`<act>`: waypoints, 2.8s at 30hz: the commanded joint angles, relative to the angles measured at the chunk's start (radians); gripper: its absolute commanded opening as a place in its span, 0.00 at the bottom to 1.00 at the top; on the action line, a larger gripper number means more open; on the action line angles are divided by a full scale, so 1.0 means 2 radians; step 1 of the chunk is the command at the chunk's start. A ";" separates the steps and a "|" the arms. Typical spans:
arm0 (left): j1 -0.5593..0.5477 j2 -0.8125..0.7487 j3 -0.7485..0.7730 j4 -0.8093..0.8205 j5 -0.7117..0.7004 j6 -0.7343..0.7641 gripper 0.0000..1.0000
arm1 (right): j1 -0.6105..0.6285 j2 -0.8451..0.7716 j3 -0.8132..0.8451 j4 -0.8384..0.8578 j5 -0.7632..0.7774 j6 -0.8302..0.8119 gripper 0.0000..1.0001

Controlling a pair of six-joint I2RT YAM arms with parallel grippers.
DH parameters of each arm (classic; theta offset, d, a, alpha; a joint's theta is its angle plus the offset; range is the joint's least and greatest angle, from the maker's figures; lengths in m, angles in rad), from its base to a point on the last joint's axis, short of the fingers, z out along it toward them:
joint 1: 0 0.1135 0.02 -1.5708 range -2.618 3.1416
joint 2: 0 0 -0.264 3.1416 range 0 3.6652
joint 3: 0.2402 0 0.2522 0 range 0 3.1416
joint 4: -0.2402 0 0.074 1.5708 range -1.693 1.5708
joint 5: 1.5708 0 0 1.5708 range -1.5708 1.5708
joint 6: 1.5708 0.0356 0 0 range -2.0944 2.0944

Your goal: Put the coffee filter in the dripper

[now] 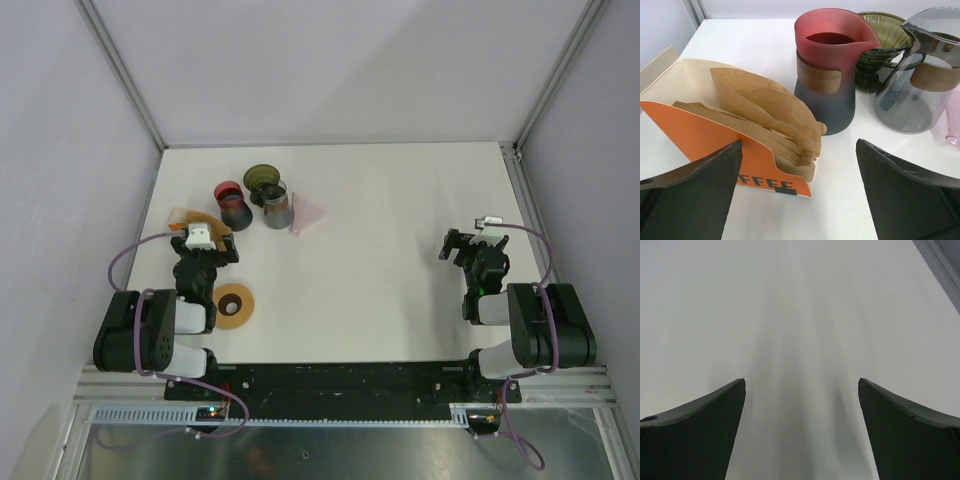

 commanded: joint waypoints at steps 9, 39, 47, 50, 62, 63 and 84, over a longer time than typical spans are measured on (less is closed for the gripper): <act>0.002 -0.006 0.011 0.015 0.003 -0.004 1.00 | 0.002 0.003 0.012 0.013 0.008 -0.005 0.99; 0.005 0.016 0.617 -0.863 0.171 0.158 0.81 | 0.026 -0.202 0.163 -0.360 -0.215 0.060 0.99; -0.005 0.120 0.706 -0.895 0.091 0.183 0.67 | 0.029 -0.182 0.163 -0.362 -0.206 0.053 0.99; -0.004 0.147 0.719 -0.904 0.089 0.196 0.67 | 0.029 -0.181 0.163 -0.367 -0.198 0.048 0.99; 0.006 0.244 0.776 -0.911 0.094 0.187 0.50 | 0.030 -0.173 0.163 -0.362 -0.193 0.048 0.99; 0.006 0.248 0.776 -0.911 0.096 0.186 0.47 | 0.030 -0.174 0.163 -0.364 -0.192 0.048 0.99; 0.007 0.193 0.752 -0.916 0.109 0.168 0.00 | 0.030 -0.176 0.163 -0.370 -0.188 0.049 0.99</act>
